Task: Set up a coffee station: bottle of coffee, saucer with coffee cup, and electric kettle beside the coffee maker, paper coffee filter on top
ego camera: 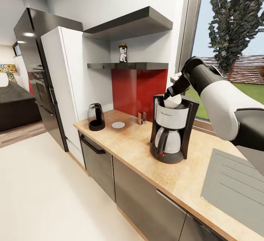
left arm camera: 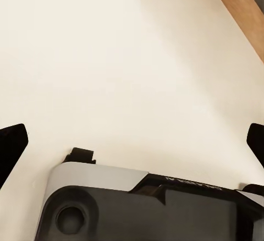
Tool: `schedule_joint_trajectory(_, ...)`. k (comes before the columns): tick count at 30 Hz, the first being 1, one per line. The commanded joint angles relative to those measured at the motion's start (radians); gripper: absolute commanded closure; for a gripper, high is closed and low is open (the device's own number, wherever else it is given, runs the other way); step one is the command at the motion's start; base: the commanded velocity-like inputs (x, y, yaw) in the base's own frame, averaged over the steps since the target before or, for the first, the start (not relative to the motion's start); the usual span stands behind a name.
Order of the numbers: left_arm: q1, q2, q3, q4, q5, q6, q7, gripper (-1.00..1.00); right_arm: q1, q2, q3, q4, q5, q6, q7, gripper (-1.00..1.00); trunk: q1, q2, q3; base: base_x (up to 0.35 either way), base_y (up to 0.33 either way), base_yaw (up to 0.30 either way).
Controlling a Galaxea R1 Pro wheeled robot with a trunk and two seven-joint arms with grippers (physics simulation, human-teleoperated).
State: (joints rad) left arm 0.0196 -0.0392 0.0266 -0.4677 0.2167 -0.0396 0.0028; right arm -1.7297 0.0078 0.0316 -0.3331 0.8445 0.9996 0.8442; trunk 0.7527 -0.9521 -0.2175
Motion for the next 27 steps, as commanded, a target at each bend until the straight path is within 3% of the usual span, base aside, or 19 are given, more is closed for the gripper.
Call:
schedule_joint_trajectory(1, 0.000, -0.001, 0.003, -0.002, 0.004, -0.001, 0.000, -1.00, -0.001, 0.000, 0.003, -0.001, 0.008, 0.002, 0.009, -1.00, 0.000, -0.001, -0.001, 0.000, 0.000, 0.000)
schedule_joint_trajectory(12, 0.001, -0.001, 0.003, -0.002, 0.004, 0.001, 0.000, -1.00, -0.001, 0.000, 0.003, -0.001, 0.008, 0.002, 0.009, -1.00, 0.000, -0.001, -0.001, 0.000, 0.000, 0.000)
schedule_joint_trajectory(20, 0.001, -0.001, 0.003, -0.002, 0.004, 0.002, 0.000, -1.00, -0.001, 0.001, 0.003, -0.001, 0.008, 0.002, 0.010, -1.00, -0.031, 0.055, 0.024, 0.000, 0.000, 0.000)
schedule_joint_trajectory(27, 0.000, -0.002, 0.003, -0.002, 0.004, 0.001, 0.000, -1.00, -0.001, 0.001, 0.004, -0.001, 0.008, 0.002, 0.010, -1.00, -0.031, 0.055, 0.024, 0.000, 0.000, 0.000)
